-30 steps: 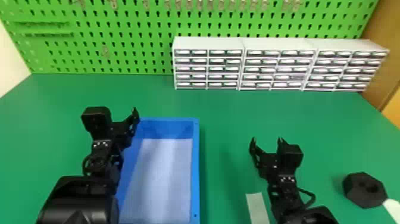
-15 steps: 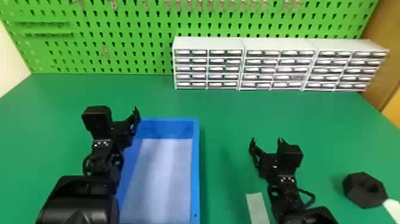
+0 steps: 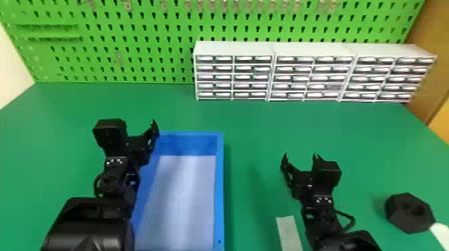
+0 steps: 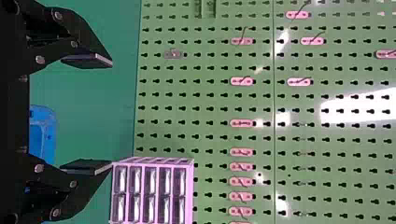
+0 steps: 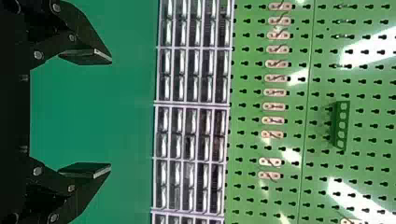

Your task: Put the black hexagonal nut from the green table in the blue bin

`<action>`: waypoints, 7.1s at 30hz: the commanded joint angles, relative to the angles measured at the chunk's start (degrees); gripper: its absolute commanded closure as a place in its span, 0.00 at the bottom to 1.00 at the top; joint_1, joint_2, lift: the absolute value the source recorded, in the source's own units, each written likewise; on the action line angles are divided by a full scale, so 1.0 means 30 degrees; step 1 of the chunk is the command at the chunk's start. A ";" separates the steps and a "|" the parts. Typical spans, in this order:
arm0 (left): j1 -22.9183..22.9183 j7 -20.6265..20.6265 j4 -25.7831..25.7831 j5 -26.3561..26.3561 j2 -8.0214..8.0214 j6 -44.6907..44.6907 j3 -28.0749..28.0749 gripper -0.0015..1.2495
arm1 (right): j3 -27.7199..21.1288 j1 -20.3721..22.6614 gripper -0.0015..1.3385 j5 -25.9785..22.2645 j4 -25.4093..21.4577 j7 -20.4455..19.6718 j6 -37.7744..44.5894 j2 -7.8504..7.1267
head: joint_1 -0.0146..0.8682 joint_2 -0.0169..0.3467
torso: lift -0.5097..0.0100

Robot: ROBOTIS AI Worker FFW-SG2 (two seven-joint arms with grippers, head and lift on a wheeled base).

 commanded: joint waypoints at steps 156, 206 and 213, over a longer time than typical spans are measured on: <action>0.0633 -0.0004 -0.0588 0.0778 0.1729 0.0615 0.0101 0.39 | -0.4831 -0.4015 0.90 1.2053 -0.2717 2.6258 2.5155 -0.8606 | 0.79 0.19 | 0.80; 0.0487 -0.0004 -0.0588 0.0778 0.1729 0.0791 -0.0045 0.39 | 0.2053 -1.2453 0.89 1.1907 -0.6145 2.7753 2.7645 -0.8547 | 0.79 0.19 | 0.80; 0.0399 -0.0004 -0.0588 0.0720 0.1729 0.0821 -0.0045 0.39 | 0.3430 -1.3683 0.90 1.1790 -0.5852 2.7753 2.7381 -0.7375 | 0.79 0.19 | 0.80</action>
